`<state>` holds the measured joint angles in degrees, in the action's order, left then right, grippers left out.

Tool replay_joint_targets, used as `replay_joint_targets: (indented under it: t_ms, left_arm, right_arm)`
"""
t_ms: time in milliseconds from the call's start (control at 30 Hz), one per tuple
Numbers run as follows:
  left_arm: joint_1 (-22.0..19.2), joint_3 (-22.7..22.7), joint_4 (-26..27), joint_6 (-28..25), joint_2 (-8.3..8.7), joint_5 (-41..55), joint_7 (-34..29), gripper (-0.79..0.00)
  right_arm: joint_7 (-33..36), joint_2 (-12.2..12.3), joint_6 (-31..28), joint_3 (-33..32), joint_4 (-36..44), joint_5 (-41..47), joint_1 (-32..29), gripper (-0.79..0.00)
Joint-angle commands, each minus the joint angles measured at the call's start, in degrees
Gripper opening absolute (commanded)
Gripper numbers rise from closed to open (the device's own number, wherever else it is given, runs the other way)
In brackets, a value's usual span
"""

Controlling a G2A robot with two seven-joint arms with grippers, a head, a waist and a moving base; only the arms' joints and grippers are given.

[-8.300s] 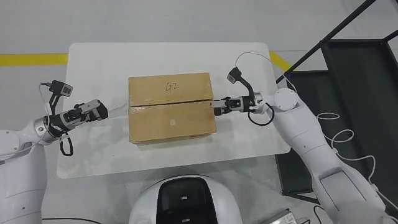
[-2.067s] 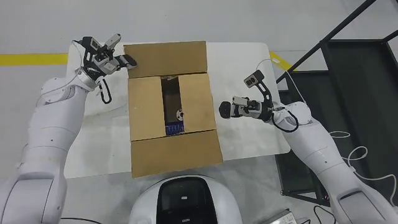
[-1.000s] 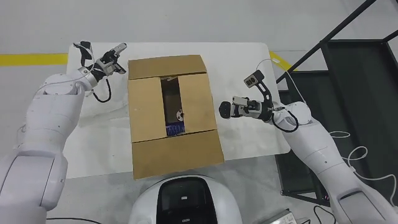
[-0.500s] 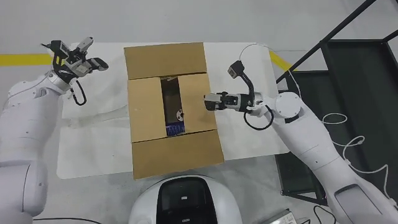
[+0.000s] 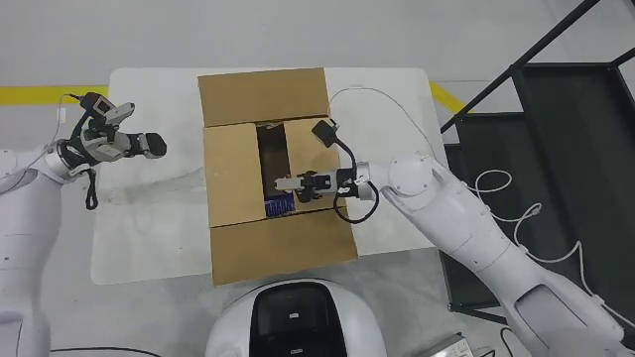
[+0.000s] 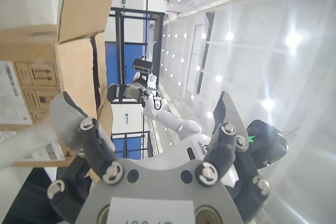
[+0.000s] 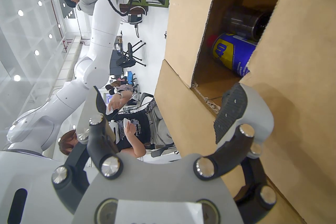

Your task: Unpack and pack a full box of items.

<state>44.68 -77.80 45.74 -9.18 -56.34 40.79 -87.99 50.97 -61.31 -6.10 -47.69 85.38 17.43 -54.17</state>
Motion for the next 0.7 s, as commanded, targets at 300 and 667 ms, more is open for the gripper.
replay_joint_targets:
  t_ms: [300,667]
  left_arm:
    - [4.5,4.63,4.83,-2.72,4.01,4.48,-0.01,0.0]
    - [-1.24,13.33,-3.69,-10.41,-0.31,3.14,7.63,0.0]
  right_arm:
    - [-0.08,-0.09,-0.01,0.07,-0.21,0.21,0.11,0.0]
    - [5.24,0.43,-3.26,-3.43,-1.15,9.22,-4.0,0.0]
